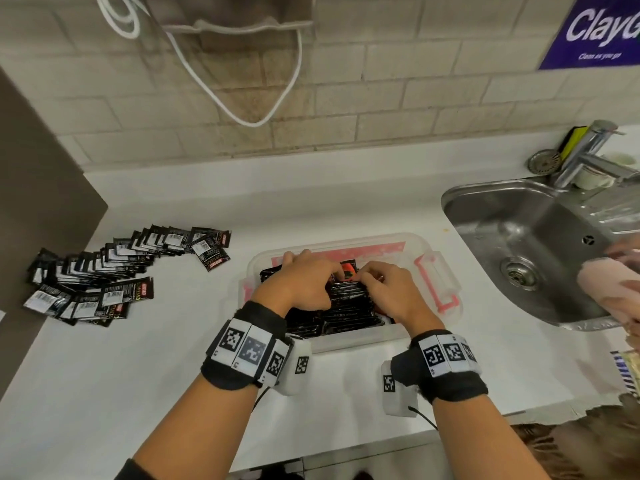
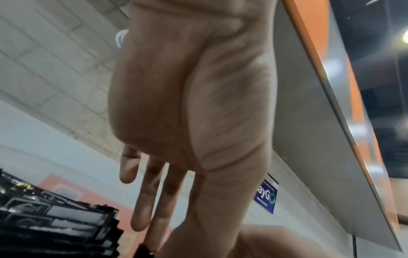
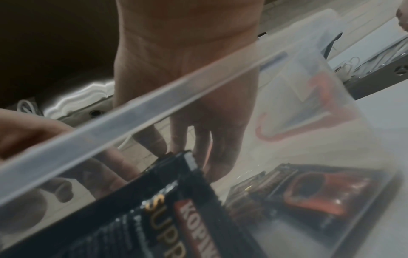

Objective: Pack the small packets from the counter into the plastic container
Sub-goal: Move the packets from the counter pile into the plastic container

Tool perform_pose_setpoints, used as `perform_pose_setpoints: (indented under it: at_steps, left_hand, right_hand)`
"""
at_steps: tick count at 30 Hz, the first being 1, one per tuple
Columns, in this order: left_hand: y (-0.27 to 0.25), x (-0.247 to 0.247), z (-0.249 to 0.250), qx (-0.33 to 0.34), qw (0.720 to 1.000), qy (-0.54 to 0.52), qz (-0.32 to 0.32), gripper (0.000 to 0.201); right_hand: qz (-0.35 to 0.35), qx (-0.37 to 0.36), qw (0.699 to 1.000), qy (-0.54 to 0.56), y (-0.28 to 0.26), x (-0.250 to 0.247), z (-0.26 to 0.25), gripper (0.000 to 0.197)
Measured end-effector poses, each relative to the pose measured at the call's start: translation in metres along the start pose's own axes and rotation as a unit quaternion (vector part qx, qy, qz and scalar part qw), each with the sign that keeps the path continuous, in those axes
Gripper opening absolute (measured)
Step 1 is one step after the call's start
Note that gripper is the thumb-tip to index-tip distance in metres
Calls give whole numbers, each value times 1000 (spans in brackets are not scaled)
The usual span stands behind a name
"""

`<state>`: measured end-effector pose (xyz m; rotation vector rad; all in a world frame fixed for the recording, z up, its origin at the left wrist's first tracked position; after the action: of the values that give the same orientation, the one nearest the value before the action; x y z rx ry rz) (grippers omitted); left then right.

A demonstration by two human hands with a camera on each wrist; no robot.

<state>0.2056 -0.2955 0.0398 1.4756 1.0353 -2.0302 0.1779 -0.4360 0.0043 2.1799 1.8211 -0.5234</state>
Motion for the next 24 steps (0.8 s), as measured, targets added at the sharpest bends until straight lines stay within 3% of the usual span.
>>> perform_pose_setpoints:
  at_steps: [9, 15, 24]
  left_hand:
    - [-1, 3, -3, -23, 999, -44, 11, 40]
    - [1, -5, -2, -29, 997, -35, 56, 30]
    - [2, -3, 0, -31, 997, -32, 55, 40]
  right_hand:
    - [-16, 6, 1000, 19, 1, 1, 2, 27]
    - [-11, -3, 1000, 27, 1, 1, 1, 28]
    - [-9, -3, 999, 34, 3, 0, 2, 21]
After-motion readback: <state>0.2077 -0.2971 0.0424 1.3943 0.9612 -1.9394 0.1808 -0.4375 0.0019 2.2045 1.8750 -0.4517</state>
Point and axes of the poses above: each hand's wrist, its own y-axis towards the middle knuckle, its own x-axis out of the palm, z = x × y, the point moved 9 cm from there along y, towards the middle knuckle, and after that the axes turned 9 degrees about y, right-handed, at the moved point
